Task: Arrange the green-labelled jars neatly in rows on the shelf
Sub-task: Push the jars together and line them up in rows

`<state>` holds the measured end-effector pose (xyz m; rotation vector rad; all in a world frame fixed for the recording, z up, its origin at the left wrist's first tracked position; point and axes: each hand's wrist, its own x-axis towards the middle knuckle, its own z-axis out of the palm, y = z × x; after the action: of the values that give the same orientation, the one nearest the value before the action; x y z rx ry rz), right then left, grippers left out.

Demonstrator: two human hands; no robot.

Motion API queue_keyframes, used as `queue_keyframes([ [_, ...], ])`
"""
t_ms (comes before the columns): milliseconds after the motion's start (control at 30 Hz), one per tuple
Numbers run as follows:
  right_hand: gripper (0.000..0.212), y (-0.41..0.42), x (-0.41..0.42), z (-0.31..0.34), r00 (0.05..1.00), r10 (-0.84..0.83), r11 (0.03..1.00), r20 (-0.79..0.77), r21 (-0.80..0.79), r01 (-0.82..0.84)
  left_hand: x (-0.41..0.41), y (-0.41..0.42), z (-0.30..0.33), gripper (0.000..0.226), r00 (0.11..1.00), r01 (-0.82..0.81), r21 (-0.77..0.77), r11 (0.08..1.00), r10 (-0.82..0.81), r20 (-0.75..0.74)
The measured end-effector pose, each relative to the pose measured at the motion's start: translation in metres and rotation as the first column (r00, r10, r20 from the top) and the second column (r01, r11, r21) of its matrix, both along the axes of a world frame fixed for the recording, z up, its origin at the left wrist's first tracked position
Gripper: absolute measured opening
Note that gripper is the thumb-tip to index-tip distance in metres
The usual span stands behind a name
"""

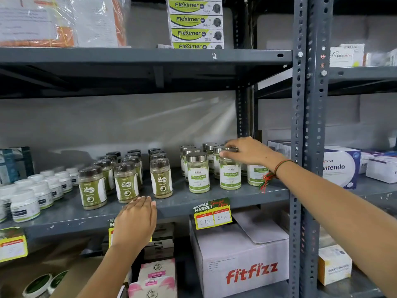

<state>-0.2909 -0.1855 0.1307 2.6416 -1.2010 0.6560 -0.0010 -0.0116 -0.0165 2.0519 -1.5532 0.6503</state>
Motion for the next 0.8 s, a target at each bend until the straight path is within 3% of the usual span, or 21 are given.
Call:
queue_keyframes([
  [133,0.060,-0.005,0.007,-0.004,1.000,-0.016,1.000,0.021,0.002,0.016,-0.001,0.000,0.000,0.046,1.000,-0.006,0.000,1.000,0.006,0.007],
  [400,0.055,-0.008,0.005,0.000,0.995,0.031,0.990,0.092,0.134,-0.044,0.001,0.000,-0.001,0.047,1.000,-0.004,-0.005,1.000,0.004,0.008],
  [600,0.058,-0.008,0.006,0.000,0.997,0.040,0.986,0.061,0.158,-0.049,0.001,0.000,-0.001,0.047,1.000,-0.003,-0.009,1.000,0.003,0.000],
  [800,0.063,0.015,0.040,0.008,0.971,0.133,0.984,0.198,-0.145,-0.105,0.000,0.000,-0.002,0.045,1.000,-0.002,-0.013,1.000,0.002,0.013],
])
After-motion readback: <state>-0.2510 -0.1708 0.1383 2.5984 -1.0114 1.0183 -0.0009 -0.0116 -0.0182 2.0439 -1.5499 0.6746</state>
